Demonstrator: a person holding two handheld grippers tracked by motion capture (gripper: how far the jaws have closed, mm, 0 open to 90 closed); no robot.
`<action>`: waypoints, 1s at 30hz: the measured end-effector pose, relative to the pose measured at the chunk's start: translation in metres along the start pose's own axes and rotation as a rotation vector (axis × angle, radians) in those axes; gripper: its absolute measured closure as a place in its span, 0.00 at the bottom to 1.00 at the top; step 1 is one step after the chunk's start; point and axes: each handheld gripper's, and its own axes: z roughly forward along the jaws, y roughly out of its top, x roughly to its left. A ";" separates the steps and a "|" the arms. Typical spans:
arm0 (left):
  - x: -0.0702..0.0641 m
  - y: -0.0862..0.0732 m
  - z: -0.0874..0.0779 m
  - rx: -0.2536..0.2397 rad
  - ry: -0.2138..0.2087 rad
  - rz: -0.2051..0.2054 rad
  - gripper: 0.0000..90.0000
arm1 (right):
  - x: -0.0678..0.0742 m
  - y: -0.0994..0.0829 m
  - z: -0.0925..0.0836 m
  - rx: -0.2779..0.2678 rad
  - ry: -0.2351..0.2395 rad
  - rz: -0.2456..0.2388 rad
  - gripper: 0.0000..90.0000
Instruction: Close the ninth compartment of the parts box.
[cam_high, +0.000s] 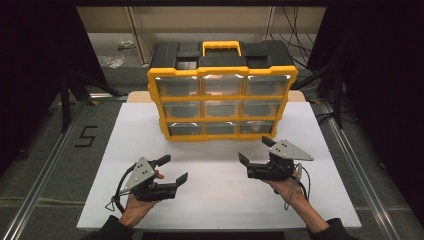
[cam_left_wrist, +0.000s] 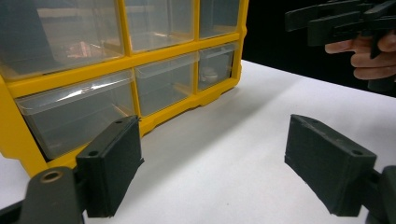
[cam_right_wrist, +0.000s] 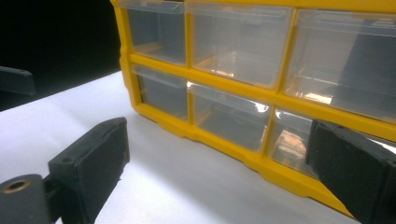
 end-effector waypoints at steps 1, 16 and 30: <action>0.000 0.000 0.000 -0.001 0.001 0.001 0.20 | 0.001 -0.001 -0.001 -0.002 0.001 0.001 0.08; 0.000 0.000 -0.001 -0.005 -0.001 0.001 0.19 | 0.009 -0.011 -0.013 -0.005 0.013 -0.006 0.08; 0.000 0.000 -0.001 -0.008 -0.004 -0.001 0.19 | 0.009 -0.019 -0.020 -0.005 0.012 0.008 0.08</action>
